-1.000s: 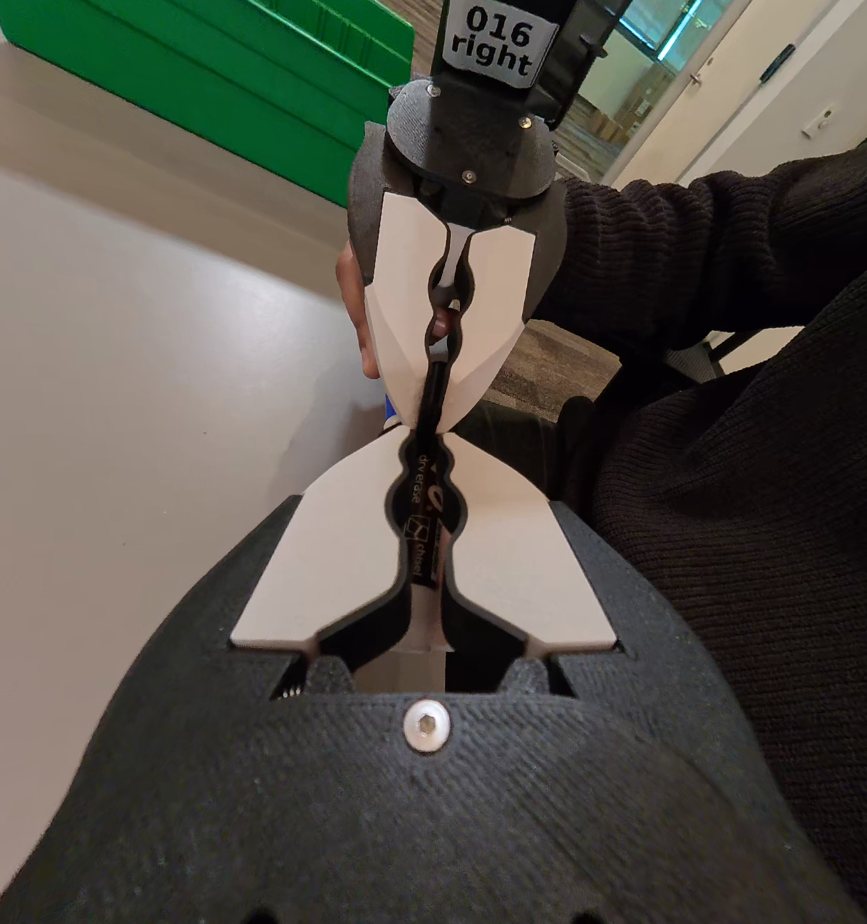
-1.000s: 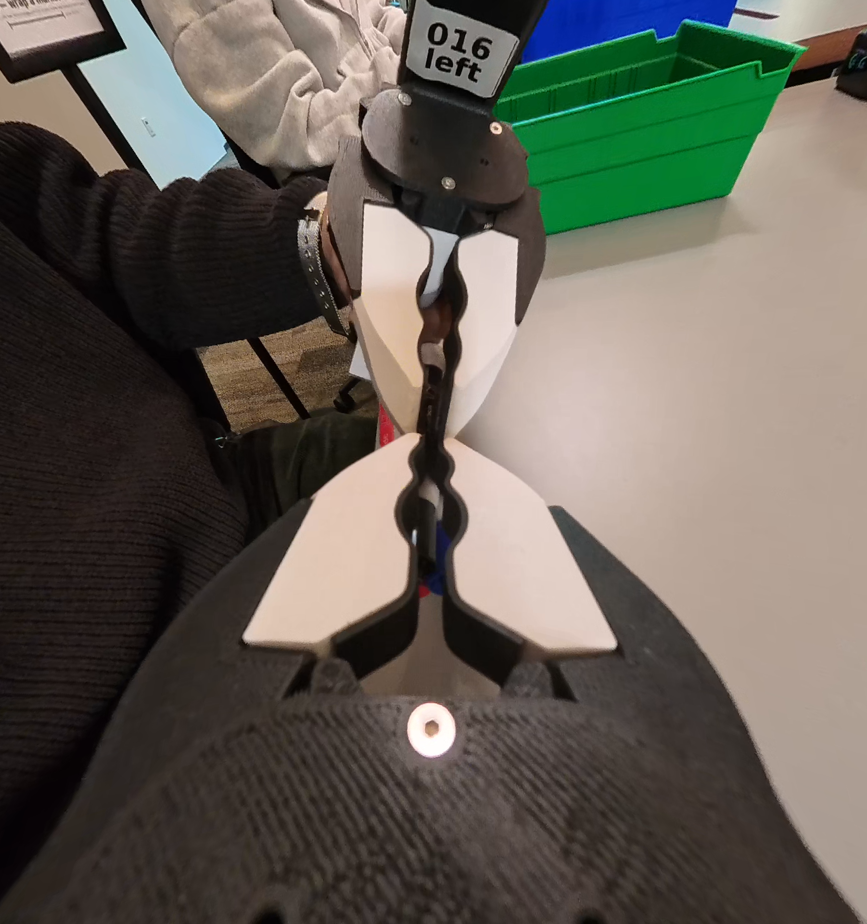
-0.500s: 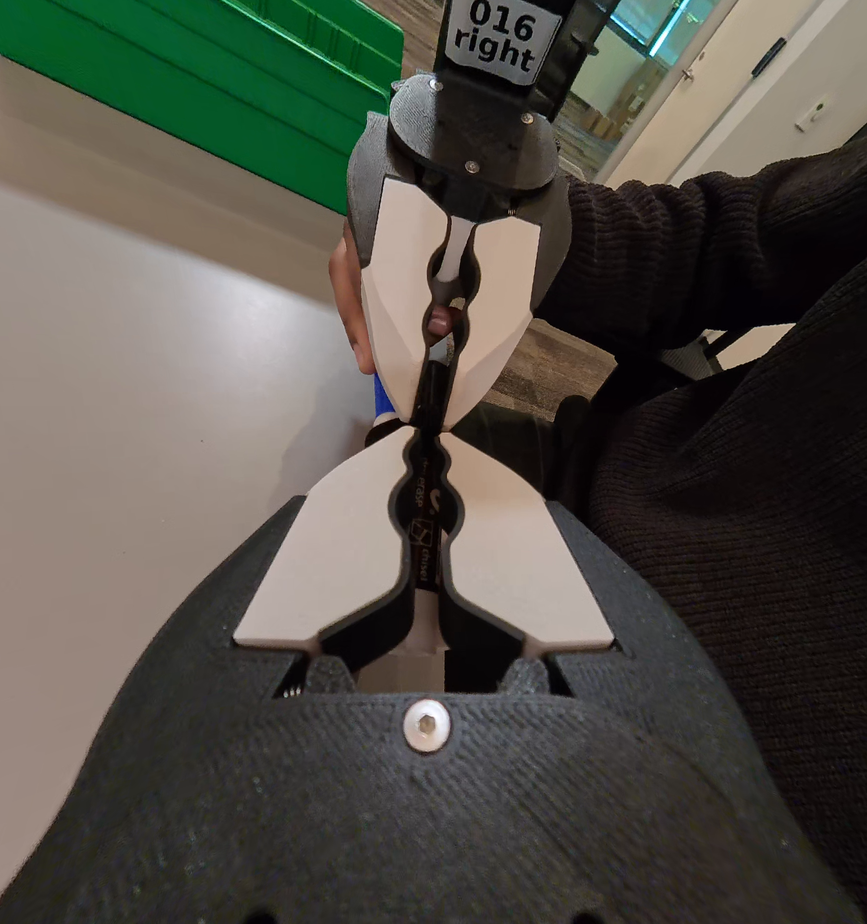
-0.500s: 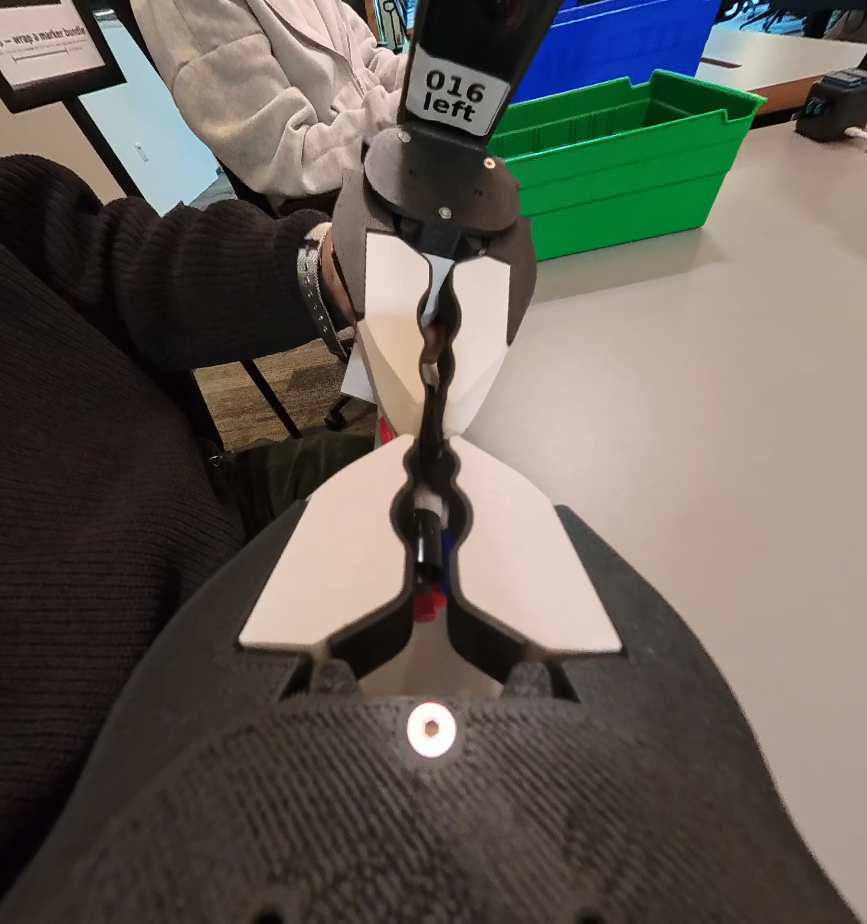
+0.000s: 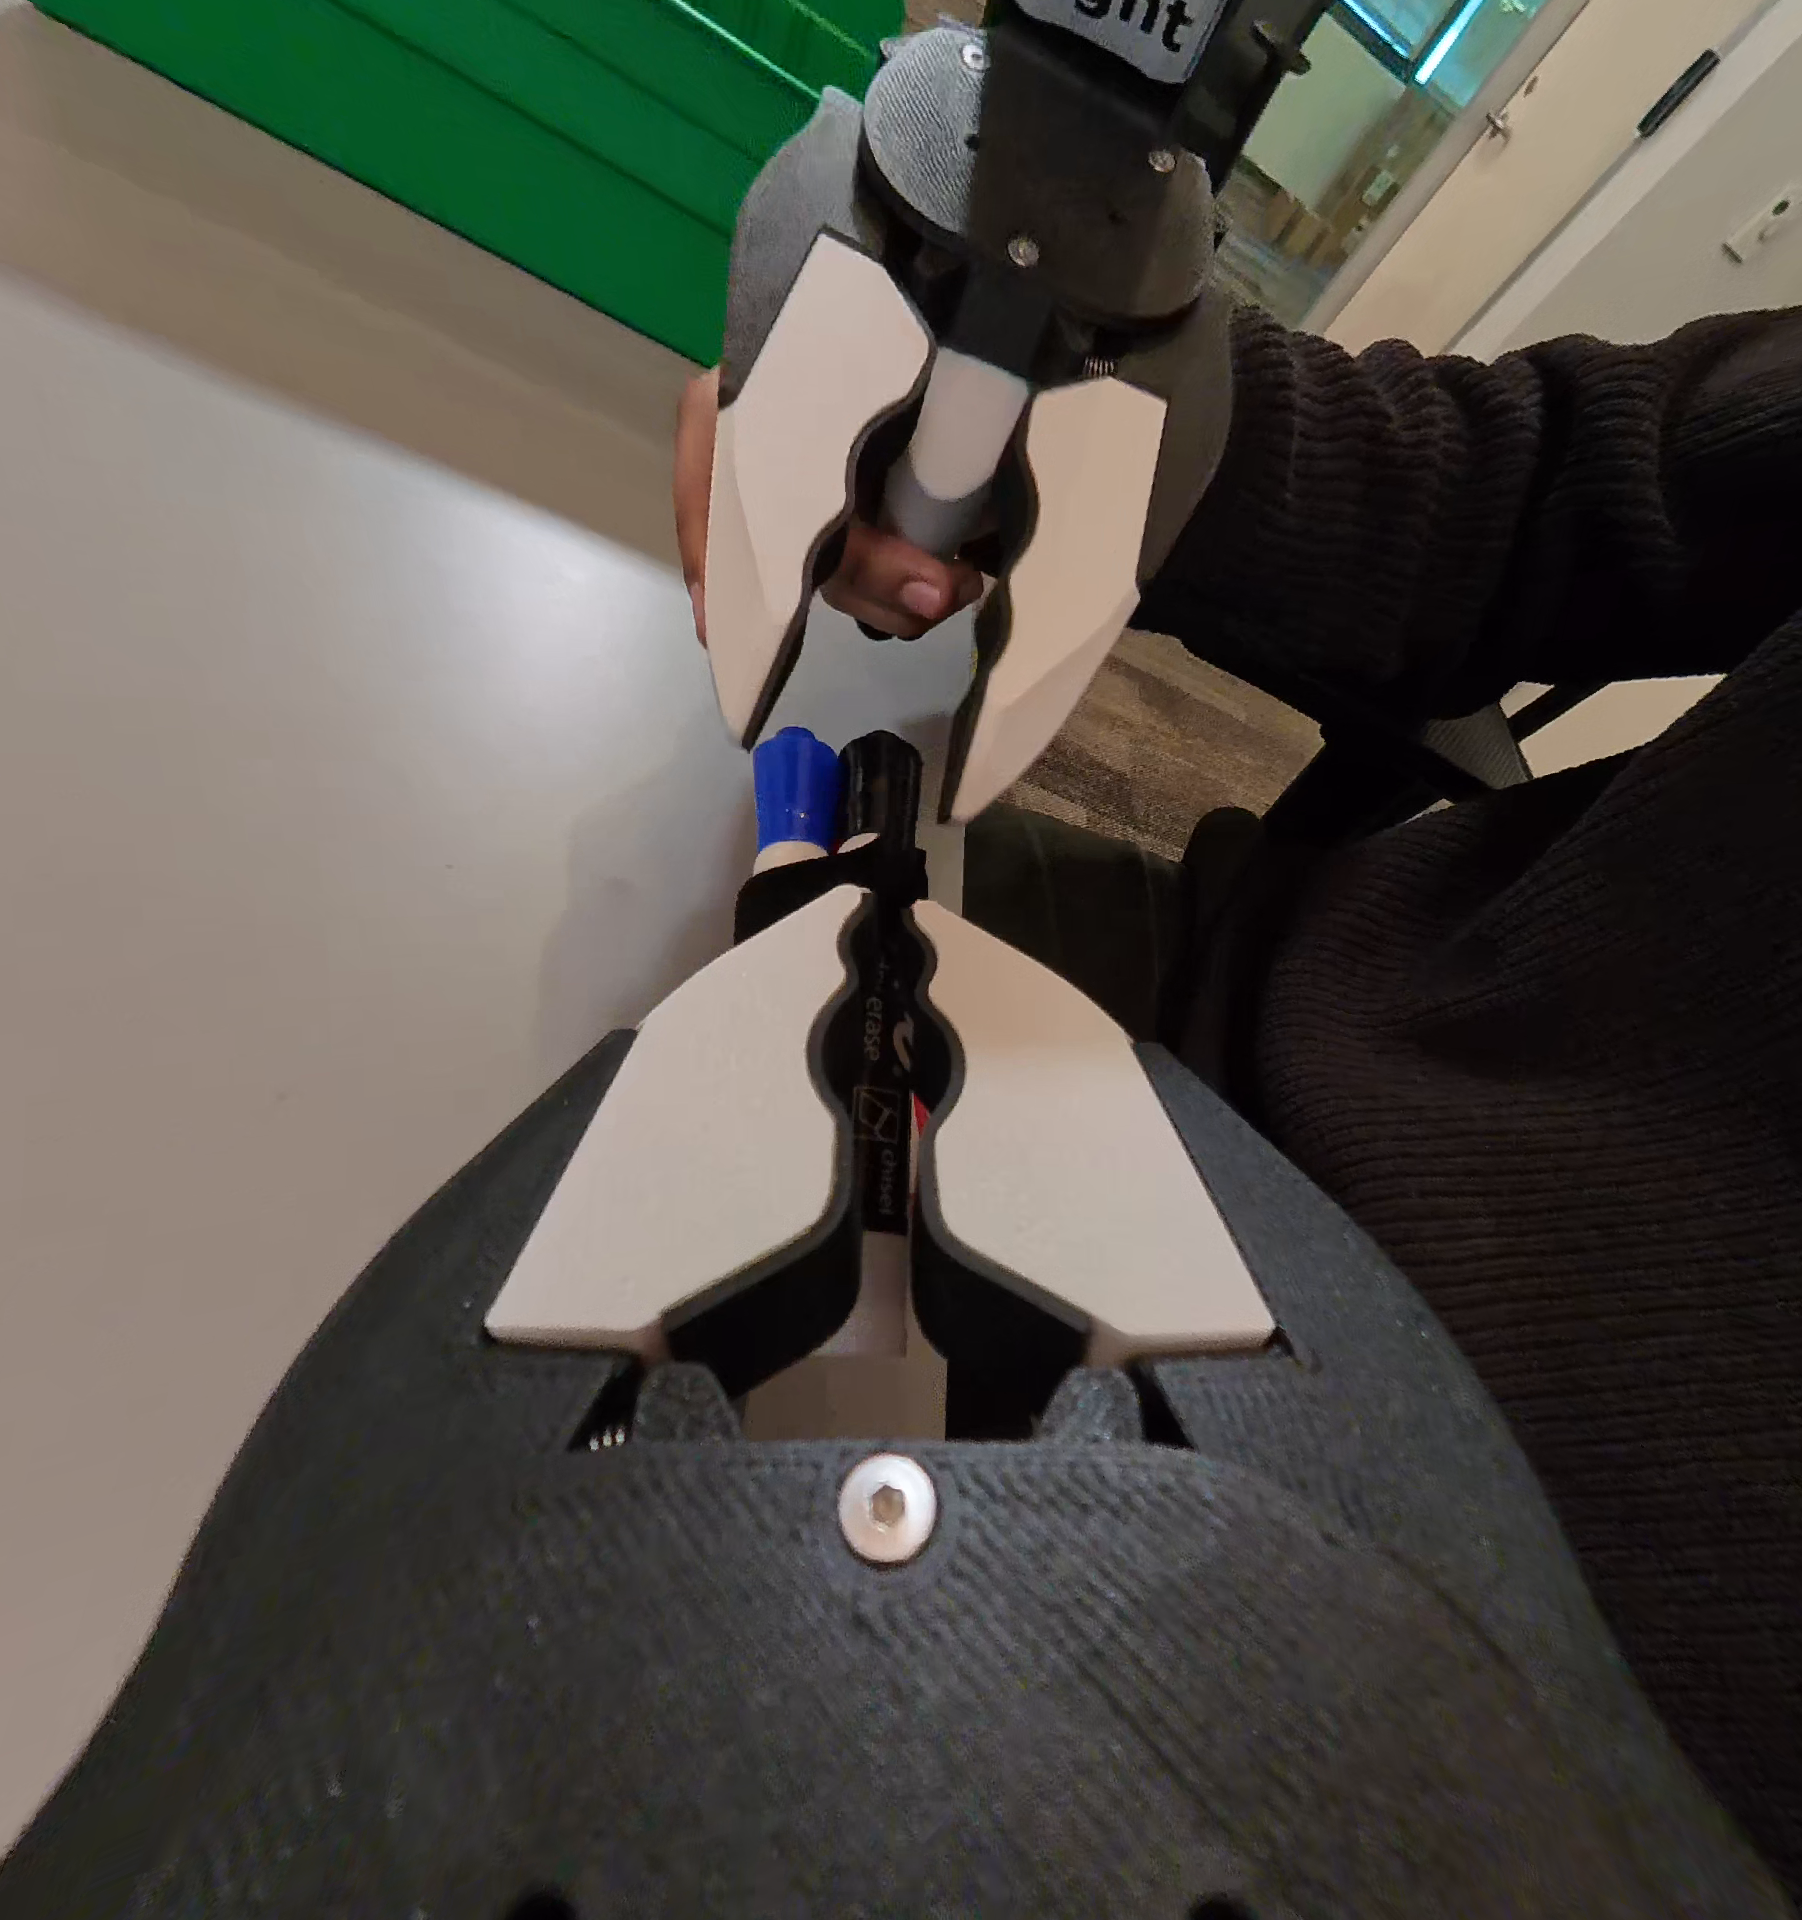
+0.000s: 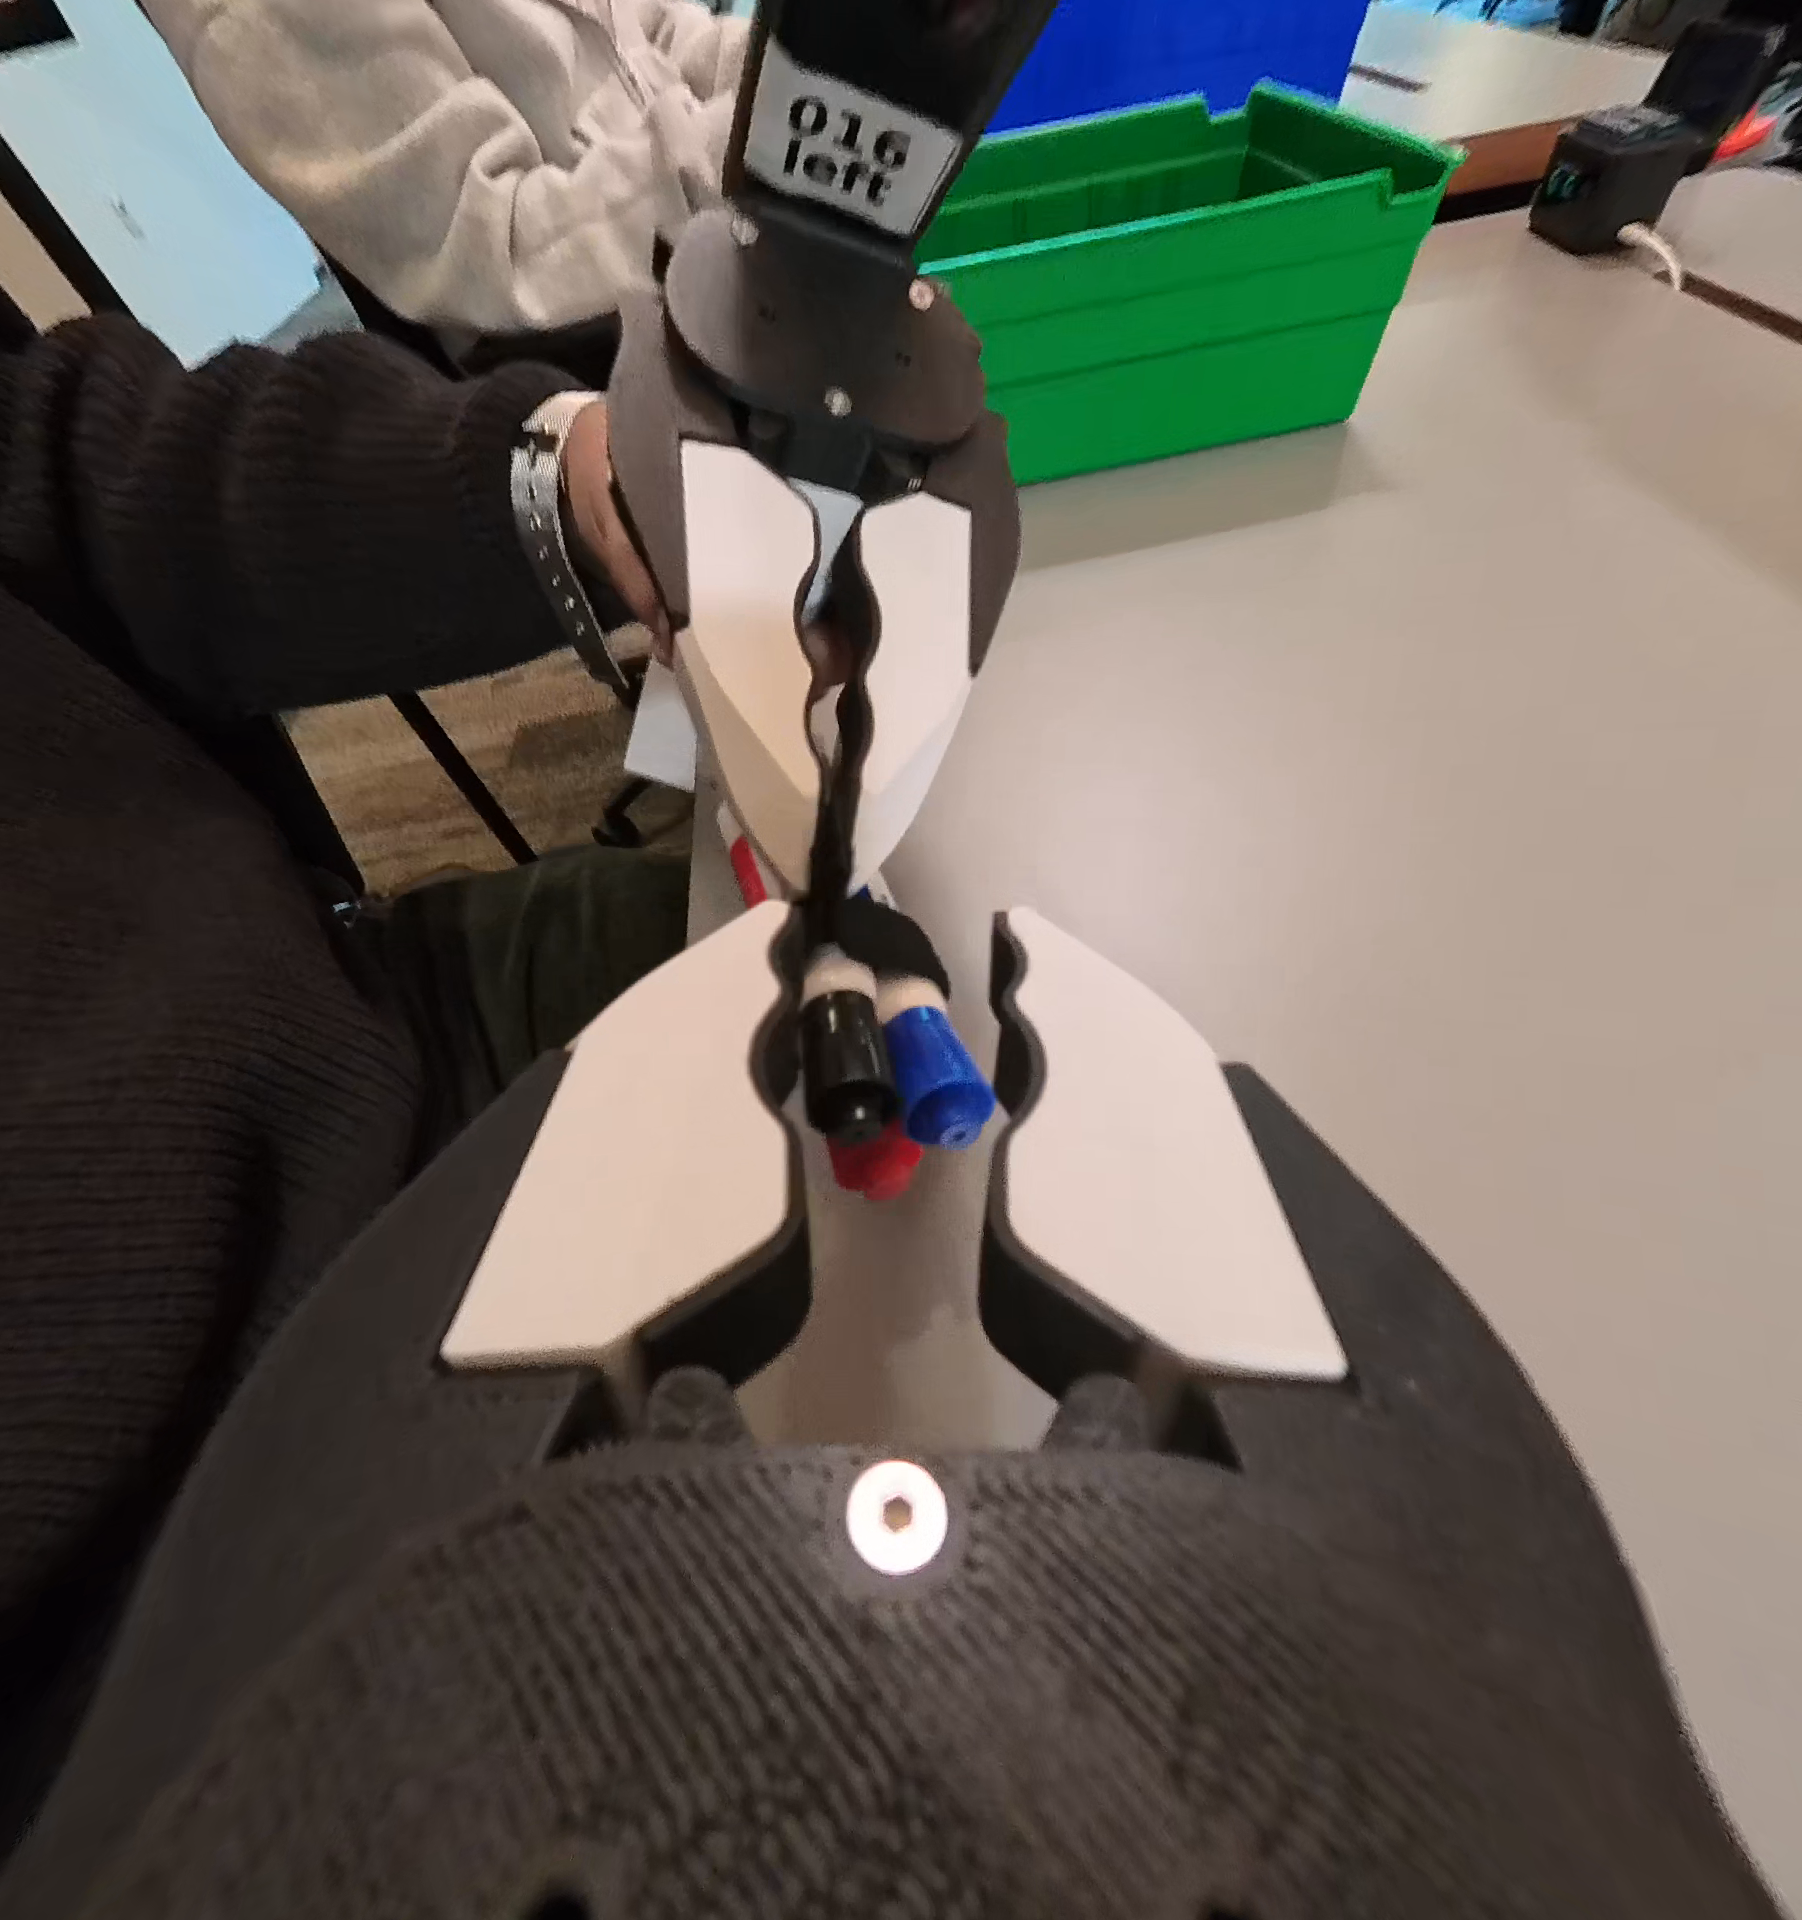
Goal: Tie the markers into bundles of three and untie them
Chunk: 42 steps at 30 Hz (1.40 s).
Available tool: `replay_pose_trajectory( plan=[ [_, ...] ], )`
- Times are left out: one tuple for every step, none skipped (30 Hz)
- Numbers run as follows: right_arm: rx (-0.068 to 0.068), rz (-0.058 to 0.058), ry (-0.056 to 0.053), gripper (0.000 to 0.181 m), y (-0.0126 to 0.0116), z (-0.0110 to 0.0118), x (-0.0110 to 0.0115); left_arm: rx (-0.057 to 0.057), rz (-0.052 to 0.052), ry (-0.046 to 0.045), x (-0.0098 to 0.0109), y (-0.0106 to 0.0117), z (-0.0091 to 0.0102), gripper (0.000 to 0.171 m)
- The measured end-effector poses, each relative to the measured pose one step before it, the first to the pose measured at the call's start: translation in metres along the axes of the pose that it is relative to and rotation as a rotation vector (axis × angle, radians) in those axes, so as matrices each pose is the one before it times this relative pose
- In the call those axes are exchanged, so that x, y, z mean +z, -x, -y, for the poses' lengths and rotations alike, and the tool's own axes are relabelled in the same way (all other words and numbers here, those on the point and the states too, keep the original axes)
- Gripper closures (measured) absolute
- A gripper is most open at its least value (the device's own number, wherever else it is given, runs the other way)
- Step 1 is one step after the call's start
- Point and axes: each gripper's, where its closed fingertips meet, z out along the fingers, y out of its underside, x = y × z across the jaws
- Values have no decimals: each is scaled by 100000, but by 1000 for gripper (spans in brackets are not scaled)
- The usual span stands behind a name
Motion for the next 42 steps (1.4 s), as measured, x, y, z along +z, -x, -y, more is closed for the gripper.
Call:
replay_pose_trajectory(
  plan=[
    [-647, 492, 2274, 144, 158, -389, 196, -590, -269, 183, 19, 18, -31, 168],
    [-820, 242, 1998, 144, 139, -331, 233, -127, 141, 19, 14, 63, -15, 168],
    [-1105, 42, 1531, 144, 126, -251, 229, -228, -139, 224, 32, 9, -56, 168],
    [-1285, -360, 919, 147, 79, -148, 214, -169, -172, 298, 62, 6, -74, 168],
    [-1160, -67, 246, 152, 125, -55, 168, -46, 24, 207, 69, 16, -63, 168],
    [-652, 190, -111, 156, 132, 0, 124, -284, -331, 185, 99, -26, -46, 168],
    [-374, 616, 147, 161, 155, -9, 100, -108, -31, 171, 92, 5, -47, 168],
    [-296, 875, 222, 167, 191, -18, 70, 59, 287, 212, 57, 44, -39, 168],
    [-273, 227, 211, 169, 91, -31, 62, -168, 69, -17, 15, 30, 3, 168],
    [-287, 187, 166, 170, 75, -39, 34, -277, -203, 140, 11, -12, -38, 168],
    [-51, 596, 231, 172, 91, -42, 31, 0, -214, 138, 9, -26, -45, 168],
    [168, 517, 300, 173, 68, -44, 12, -77, -138, 144, 40, -29, -46, 168],
    [113, 531, 273, 173, 50, -55, 4, -68, -129, 309, 53, -35, -46, 168],
    [-32, 250, 161, 173, 38, -38, 0, 165, 158, 125, 47, 6, -15, 168],
    [-292, 107, 99, 174, 27, -28, -10, -50, -56, 60, 44, -26, -3, 168],
    [-679, 33, 33, 175, 28, 10, -29, -116, -139, -196, 10, -31, 33, 168],
    [-660, -124, -160, 176, 11, 72, -33, -126, -239, -410, -28, -35, 64, 169],
    [-264, 61, -15, 176, 24, 54, -23, -161, -335, -363, -27, -45, 51, 169],
    [-424, 96, 216, 176, 30, 44, -21, -178, -275, -273, -20, -38, 34, 169],
    [-917, -197, 201, 177, 4, 38, -32, -69, -9, -262, 0, -20, 42, 169],
    [-731, -406, 138, 177, -21, 18, -18, 131, 276, -139, 1, 4, 27, 169],
    [-150, -140, -152, 177, -27, 24, -26, -100, 147, -239, -6, -6, 47, 169],
    [48, -255, -476, 177, -63, 48, -20, -481, -22, -596, -26, 34, 71, 169],
    [91, -804, -523, 178, -155, 74, -48, -338, 605, -1350, -46, 124, 146, 168],
    [211, -1460, -772, 178, -298, 136, -70, -356, 1171, -2378, -80, 215, 279, 168],
    [816, -1028, -797, 178, -292, 143, -111, -889, 717, -2743, -105, 144, 360, 165],
    [1357, -701, -215, 178, -314, 42, -149, -812, -213, -3081, -203, 4, 469, 153],
    [1073, -1377, -245, 178, -413, -6, -196, -430, -117, -3516, -314, -2, 543, 138],
    [720, -1512, -299, 178, -443, -73, -262, -394, 565, -3164, -379, 125, 471, 128],
    [760, -1649, -217, 178, -489, -77, -285, 94, 1166, -2496, -383, 243, 322, 122],
    [742, -1826, -489, 178, -518, -19, -314, 303, 2042, -1279, -326, 437, 99, 121],
    [931, -1764, -774, 178, -530, 35, -312, 282, 2654, -160, -244, 572, -107, 121],
    [1129, -1401, -1007, 178, -487, 85, -286, 219, 2592, 524, -120, 579, -241, 119],
    [1163, -962, -1089, 178, -405, 108, -260, -61, 1178, 740, -23, 374, -284, 118],
    [834, -858, -625, 178, -325, 37, -187, -709, 917, 253, 40, 335, -203, 118],
    [298, -509, 161, 178, -194, -84, -88, -675, 969, -405, 33, 296, -43, 117],
    [-41, -248, 401, 178, -71, -122, 5, -445, 759, -794, 23, 203, 57, 117],
    [-256, -475, 390, 178, -53, -96, 51, -152, 833, -157, -4, 168, -6, 113],
    [-304, -577, 659, 178, -69, -86, 34, 447, 1364, 294, -26, 221, -68, 111],
    [-174, -716, 659, 178, -114, -62, 7, 945, 1915, 405, -64, 283, -93, 108],
    [115, -802, 211, 178, -153, -23, -37, 1332, 2488, 86, -128, 369, -32, 108],
    [607, -816, -88, 178, -203, -27, -74, 1549, 3106, -557, -162, 464, 69, 107]
  ],
)
